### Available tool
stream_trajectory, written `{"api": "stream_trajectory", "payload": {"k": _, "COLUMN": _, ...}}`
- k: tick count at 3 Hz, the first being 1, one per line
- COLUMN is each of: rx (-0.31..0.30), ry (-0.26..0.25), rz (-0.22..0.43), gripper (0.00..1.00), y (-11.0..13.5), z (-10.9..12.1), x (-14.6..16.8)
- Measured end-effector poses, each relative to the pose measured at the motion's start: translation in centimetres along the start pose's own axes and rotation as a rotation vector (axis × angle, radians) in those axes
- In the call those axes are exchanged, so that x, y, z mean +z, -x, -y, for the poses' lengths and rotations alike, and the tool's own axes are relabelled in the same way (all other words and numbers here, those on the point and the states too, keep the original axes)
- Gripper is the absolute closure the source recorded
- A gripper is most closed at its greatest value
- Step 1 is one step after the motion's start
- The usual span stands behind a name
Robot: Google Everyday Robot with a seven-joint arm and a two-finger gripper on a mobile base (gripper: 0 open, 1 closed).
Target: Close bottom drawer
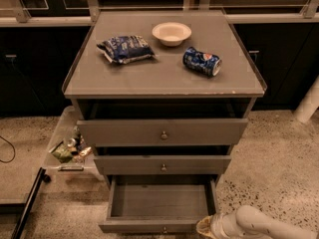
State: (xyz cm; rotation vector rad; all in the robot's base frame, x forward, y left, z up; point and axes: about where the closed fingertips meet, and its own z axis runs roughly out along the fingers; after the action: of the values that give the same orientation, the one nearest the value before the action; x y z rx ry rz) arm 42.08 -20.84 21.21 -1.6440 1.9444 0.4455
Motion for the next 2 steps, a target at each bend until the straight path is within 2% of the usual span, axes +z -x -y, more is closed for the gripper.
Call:
{"api": "stream_trajectory", "payload": {"k": 1, "rx": -0.048, "ry": 0.024, "rz": 0.008, "gripper": 1.0, "y": -1.0, "z": 0.1, "x": 2.1}}
{"api": "stream_trajectory", "payload": {"k": 2, "rx": -0.069, "ry": 0.038, "rz": 0.013, "gripper": 1.0, "y": -1.6, "z": -0.1, "x": 3.3}}
